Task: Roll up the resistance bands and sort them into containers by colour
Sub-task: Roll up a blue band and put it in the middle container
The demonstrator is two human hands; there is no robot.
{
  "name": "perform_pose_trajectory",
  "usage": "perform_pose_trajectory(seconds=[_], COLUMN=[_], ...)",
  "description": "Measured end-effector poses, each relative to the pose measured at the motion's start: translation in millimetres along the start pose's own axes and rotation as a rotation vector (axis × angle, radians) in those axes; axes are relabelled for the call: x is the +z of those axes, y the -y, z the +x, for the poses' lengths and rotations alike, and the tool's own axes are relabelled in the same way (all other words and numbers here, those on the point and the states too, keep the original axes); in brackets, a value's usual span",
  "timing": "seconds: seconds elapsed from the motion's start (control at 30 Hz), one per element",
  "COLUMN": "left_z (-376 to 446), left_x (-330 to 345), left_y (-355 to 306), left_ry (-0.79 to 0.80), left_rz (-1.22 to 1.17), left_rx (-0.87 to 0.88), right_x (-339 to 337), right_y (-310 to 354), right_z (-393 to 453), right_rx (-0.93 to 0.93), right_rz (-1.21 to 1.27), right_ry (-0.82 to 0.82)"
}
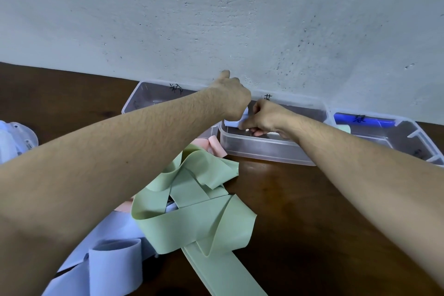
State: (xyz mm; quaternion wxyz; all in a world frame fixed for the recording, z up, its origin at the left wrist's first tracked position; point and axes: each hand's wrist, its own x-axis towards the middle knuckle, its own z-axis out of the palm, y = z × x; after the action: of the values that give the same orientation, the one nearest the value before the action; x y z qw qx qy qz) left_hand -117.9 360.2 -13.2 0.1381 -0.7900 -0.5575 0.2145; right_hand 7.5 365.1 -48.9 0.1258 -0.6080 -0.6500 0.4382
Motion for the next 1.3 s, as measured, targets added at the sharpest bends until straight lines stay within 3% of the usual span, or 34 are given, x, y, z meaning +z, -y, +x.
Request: perform_pose_trajectory(seconds=[0.23,0.53,0.73,0.9,1.1,1.3], left_z=[-13.7,-85.5,-148.4,-203.8,-271.1,-331.5], left_x=[-3.2,-11.4,-7.1,1.4,26.0,65.2], left_y=[0.7,-5.0,-34.9,-67.6,-99.2,-99.8], left_ry=[-0.174,-0.395,-0.450,-0.323,-0.325,-0.294], left_rz=[-0.240,-0.634,-0.651,-0.680,-0.707,-0.591], left_rx=[0.011,-0.151,-0.302,-0.421,-0.558,-0.712], right_x=[-8.0,-18.8,-1.5,16.8,54.6,97.0], right_y=[4.5,10.4,6.6,-2.4,-7.1,-1.0], right_z=[-23.2,-90.5,-138.3,-166.7,-182.1,-194.1], right_rx=[-0.018,-0.176,-0.294,-0.388,-0.530,-0.553], right_rz=[-0.071,-0.009,-0.107,-0.196,-0.203,-0.145], right_ry=[-0.025,-0.141,0.035,0.193,0.359,0.500])
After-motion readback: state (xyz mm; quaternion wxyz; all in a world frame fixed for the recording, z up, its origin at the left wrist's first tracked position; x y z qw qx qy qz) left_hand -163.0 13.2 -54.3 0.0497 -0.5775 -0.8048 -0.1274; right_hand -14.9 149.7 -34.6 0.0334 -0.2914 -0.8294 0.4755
